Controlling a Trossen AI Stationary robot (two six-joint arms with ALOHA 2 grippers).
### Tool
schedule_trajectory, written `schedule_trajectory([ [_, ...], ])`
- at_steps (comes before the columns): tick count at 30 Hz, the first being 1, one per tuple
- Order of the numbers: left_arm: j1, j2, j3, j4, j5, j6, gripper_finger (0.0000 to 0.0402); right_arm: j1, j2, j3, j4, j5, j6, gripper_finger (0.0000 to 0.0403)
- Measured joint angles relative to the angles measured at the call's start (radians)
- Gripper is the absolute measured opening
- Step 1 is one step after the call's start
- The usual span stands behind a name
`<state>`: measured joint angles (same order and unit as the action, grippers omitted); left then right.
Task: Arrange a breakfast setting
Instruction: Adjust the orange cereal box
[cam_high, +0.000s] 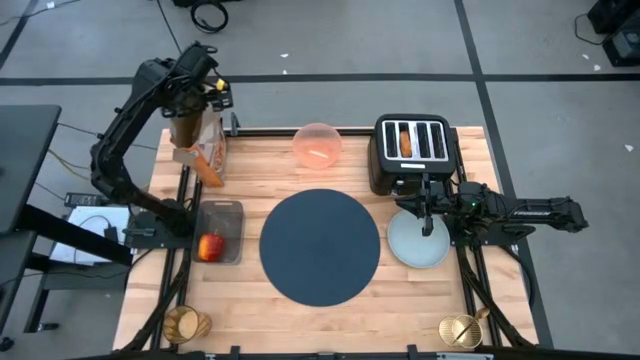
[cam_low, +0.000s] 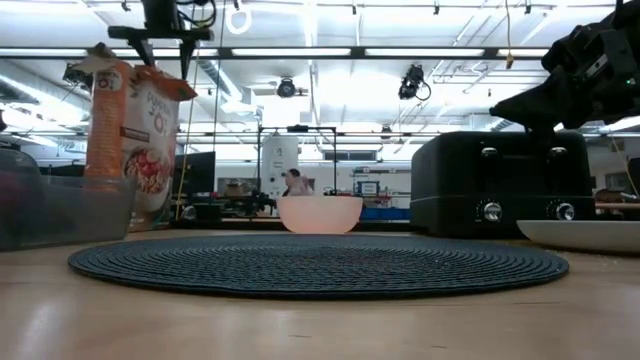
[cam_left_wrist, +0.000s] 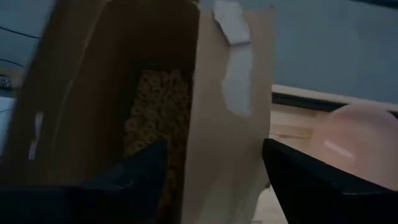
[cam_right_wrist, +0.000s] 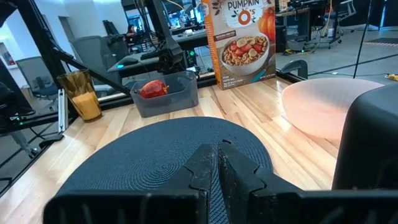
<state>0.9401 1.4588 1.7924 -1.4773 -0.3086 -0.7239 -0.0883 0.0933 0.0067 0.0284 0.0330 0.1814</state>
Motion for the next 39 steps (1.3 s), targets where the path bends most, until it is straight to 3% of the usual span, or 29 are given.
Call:
schedule_trajectory([
  [5, 0.006, 0.057, 0.000, -0.010, -0.012, -0.004, 0.0269, 0.000, 0.000, 0.000, 0.000, 0.000, 0.000, 0.0035],
  [10, 0.061, 0.120, 0.000, -0.070, 0.089, -0.018, 0.0253, 0.000, 0.000, 0.000, 0.000, 0.000, 0.000, 0.0035],
  [14, 0.068, 0.139, -0.001, -0.056, 0.104, 0.011, 0.0230, 0.000, 0.000, 0.000, 0.000, 0.000, 0.000, 0.0035],
  [19, 0.066, 0.134, -0.001, -0.052, 0.123, 0.050, 0.0177, 0.000, 0.000, 0.000, 0.000, 0.000, 0.000, 0.0035],
  [25, 0.057, 0.130, -0.001, -0.081, 0.125, 0.138, 0.0082, 0.000, 0.000, 0.000, 0.000, 0.000, 0.000, 0.0035],
  [29, 0.032, 0.130, -0.001, -0.082, 0.123, 0.179, 0.0014, 0.000, 0.000, 0.000, 0.000, 0.000, 0.000, 0.0035],
  [39, -0.164, 0.129, -0.001, -0.094, 0.083, 0.413, 0.0005, 0.000, 0.000, 0.000, 0.000, 0.000, 0.000, 0.0035],
])
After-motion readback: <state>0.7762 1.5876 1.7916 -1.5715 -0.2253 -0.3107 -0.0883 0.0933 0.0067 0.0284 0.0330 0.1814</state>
